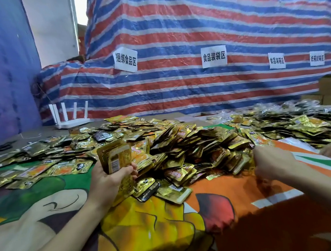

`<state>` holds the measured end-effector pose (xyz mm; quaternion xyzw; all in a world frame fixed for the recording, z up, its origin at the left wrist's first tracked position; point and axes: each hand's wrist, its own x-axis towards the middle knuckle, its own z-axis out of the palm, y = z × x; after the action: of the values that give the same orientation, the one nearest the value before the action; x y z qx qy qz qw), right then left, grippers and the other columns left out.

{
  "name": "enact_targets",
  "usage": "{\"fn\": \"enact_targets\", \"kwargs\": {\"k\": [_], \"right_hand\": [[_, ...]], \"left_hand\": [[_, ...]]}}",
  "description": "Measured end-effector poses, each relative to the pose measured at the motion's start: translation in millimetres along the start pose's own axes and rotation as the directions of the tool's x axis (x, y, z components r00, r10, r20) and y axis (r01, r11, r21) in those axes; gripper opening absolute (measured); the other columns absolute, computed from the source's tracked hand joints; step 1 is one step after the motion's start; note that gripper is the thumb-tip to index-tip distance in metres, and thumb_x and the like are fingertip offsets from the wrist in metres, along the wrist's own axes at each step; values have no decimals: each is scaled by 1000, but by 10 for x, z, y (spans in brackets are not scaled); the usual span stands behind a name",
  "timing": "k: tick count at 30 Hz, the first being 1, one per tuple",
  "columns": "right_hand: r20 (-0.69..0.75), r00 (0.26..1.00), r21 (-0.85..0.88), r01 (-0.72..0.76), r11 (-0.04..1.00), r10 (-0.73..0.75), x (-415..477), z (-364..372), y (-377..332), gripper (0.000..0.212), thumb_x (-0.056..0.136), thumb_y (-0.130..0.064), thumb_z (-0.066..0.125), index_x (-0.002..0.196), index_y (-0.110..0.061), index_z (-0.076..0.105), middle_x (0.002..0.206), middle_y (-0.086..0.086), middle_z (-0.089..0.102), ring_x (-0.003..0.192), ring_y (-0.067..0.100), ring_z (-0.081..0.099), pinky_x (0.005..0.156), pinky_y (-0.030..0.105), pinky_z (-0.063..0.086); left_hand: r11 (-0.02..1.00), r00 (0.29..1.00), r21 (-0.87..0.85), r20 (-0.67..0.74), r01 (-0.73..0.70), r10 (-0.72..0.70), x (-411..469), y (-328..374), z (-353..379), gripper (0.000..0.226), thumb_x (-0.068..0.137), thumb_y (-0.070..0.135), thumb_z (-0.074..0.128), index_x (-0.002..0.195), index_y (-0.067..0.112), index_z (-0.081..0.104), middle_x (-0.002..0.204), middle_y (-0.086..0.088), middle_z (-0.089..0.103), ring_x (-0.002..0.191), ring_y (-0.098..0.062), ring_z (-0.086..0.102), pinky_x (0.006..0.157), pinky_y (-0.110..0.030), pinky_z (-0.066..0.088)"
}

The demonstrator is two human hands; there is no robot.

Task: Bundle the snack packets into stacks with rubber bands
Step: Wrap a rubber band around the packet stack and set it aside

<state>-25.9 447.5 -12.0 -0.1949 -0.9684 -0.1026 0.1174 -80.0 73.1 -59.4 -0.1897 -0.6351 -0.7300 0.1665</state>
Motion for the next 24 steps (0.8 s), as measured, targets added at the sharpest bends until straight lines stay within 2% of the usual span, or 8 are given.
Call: {"fn": "enact_targets", "kwargs": {"k": [6, 11, 16, 19, 21, 23, 24], "right_hand": [[-21, 1000, 80, -14, 997, 16, 31, -110, 19, 25, 80, -11, 60, 67, -17, 40, 66, -1, 51, 56, 17, 48, 48, 24, 34], [-41, 999, 56, 11, 998, -9, 27, -154, -21, 24, 80, -9, 60, 67, -17, 41, 65, -1, 51, 55, 19, 49, 48, 24, 35], [-14, 1000, 88, 13, 996, -12, 13, -222, -47, 18, 77, -4, 57, 69, -15, 47, 68, 1, 56, 62, 20, 57, 49, 25, 39], [-2, 1000, 95, 26, 995, -26, 10, -318, -67, 11, 78, -3, 57, 78, -13, 61, 74, 3, 64, 70, 23, 65, 57, 28, 50], [11, 999, 133, 34, 990, -36, 7, -388, -90, 14, 77, -1, 59, 76, -12, 67, 62, 1, 69, 63, 19, 69, 59, 30, 58], [33, 999, 137, 36, 990, -41, -7, -433, -126, 20, 77, 0, 62, 66, -14, 69, 44, -4, 63, 47, 10, 67, 55, 27, 59], [34, 999, 115, 29, 993, -34, -14, -439, -149, 20, 78, 0, 64, 66, -15, 69, 43, -5, 63, 44, 9, 66, 56, 27, 60]], "left_hand": [[1000, 1000, 4, -21, 21, -21, 6, 8, -1, 12, 86, -15, 59, 98, -14, 63, 92, -33, 68, 75, -40, 67, 75, -52, 56], [999, 999, 23, -31, 24, -23, -3, 9, -10, 14, 87, -14, 60, 100, -14, 64, 91, -32, 68, 74, -36, 68, 72, -49, 59], [999, 999, 30, -30, 25, -24, -9, 30, -9, 14, 87, -14, 60, 100, -13, 64, 92, -31, 69, 74, -36, 68, 70, -45, 60], [999, 999, 25, -32, 29, -28, -9, 44, -11, 13, 86, -15, 60, 98, -14, 65, 90, -31, 69, 73, -36, 68, 68, -44, 60], [999, 999, 20, -41, 36, -35, -6, 56, -11, 12, 86, -15, 60, 97, -14, 65, 88, -30, 69, 72, -36, 68, 66, -42, 60], [999, 998, 13, -48, 40, -39, -2, 61, -13, 11, 86, -15, 60, 96, -15, 65, 87, -30, 69, 71, -35, 68, 65, -42, 60], [999, 998, 11, -46, 41, -40, -2, 63, -15, 11, 85, -16, 60, 95, -14, 65, 87, -30, 69, 71, -34, 68, 66, -42, 60]]}}
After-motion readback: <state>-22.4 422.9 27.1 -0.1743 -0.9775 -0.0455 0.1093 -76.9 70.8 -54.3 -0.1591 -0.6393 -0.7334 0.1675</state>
